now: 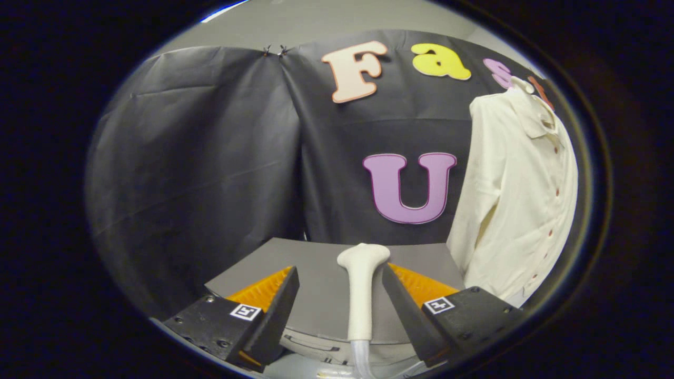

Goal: Iron the clothes twice with a garment steamer, once on the left side and once on the right side.

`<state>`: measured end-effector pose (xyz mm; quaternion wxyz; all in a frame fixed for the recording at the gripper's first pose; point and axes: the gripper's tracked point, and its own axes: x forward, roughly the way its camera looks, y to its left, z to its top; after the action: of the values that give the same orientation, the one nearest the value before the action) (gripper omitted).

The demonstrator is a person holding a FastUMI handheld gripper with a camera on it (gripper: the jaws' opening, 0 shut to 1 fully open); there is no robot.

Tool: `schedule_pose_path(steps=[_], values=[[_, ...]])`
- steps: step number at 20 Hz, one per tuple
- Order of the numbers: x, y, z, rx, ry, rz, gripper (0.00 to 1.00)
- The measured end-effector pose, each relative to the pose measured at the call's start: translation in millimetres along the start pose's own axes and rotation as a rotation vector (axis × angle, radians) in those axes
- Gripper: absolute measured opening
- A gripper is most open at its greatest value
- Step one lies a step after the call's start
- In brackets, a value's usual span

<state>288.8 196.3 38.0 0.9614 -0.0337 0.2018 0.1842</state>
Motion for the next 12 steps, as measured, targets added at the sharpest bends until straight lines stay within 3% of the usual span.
schedule_pose_path(steps=[6, 8, 12], values=[[64, -24, -19, 0.031, 0.119, -0.089, 0.97], [79, -27, -40, 0.023, 0.220, -0.098, 0.97], [90, -34, -90, -0.168, 0.440, -0.096, 0.97]])
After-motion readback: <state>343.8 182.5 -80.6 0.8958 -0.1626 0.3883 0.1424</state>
